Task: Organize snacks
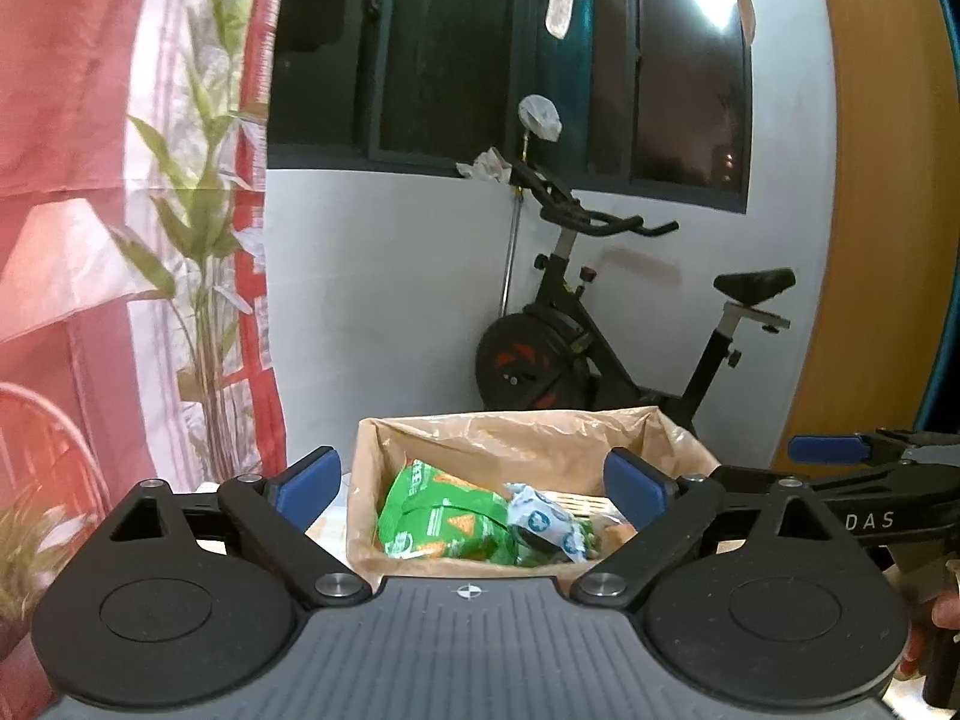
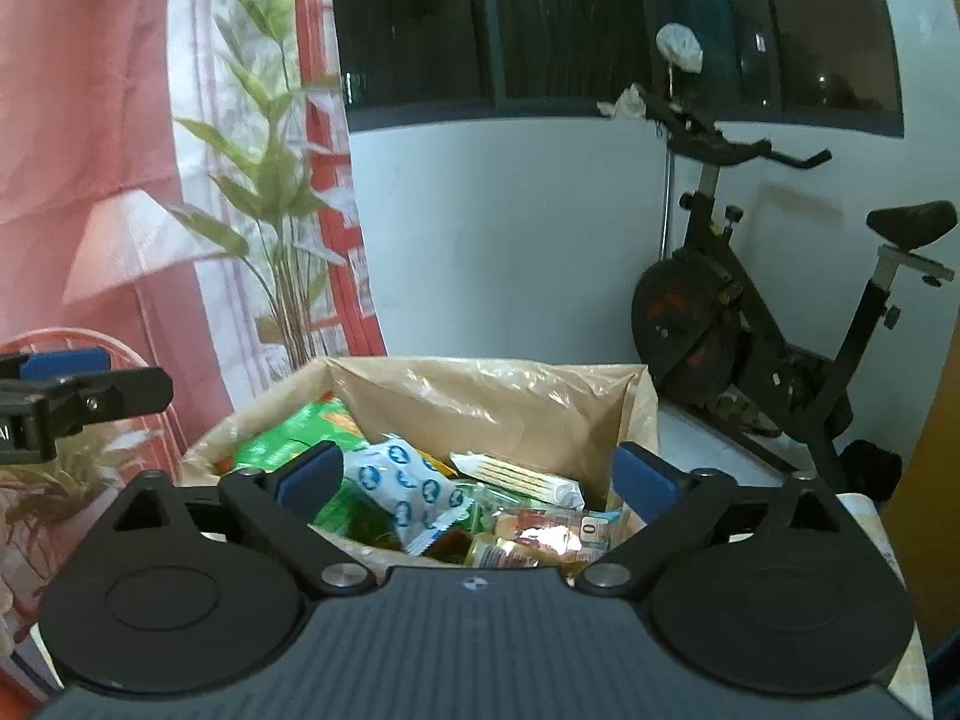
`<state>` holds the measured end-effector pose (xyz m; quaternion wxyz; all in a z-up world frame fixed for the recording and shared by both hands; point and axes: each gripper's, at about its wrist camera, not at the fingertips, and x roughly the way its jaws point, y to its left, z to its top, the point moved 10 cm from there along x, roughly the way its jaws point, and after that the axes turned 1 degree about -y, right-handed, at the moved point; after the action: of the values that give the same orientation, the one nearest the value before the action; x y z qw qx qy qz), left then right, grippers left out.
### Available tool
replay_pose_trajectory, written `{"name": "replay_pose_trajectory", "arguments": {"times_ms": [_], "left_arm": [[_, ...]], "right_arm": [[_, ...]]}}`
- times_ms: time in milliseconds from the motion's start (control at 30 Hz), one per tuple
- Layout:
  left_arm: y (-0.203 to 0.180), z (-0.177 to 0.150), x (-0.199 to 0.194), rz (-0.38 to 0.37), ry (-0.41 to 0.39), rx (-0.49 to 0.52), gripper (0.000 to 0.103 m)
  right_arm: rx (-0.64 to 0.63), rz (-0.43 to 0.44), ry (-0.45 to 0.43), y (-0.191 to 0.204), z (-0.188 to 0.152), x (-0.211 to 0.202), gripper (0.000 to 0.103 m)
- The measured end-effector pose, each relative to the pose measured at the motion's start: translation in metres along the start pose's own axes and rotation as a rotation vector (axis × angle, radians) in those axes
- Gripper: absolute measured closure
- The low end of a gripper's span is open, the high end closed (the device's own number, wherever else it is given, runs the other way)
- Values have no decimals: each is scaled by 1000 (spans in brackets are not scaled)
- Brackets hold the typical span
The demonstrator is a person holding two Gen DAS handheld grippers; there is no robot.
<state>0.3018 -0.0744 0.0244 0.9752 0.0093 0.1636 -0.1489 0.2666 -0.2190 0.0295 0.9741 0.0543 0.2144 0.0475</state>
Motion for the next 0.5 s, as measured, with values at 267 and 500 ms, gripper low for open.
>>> {"name": "replay_pose_trajectory", "arguments": {"times_ms": [267, 500], "left_arm": [[-5, 6, -55, 121, -63, 46, 5], [-17, 6, -98, 105, -86, 42, 5]], "right_arm": [[-32, 4, -74, 22, 7, -56, 1], [-1, -23, -121, 35, -3, -95, 0]]}}
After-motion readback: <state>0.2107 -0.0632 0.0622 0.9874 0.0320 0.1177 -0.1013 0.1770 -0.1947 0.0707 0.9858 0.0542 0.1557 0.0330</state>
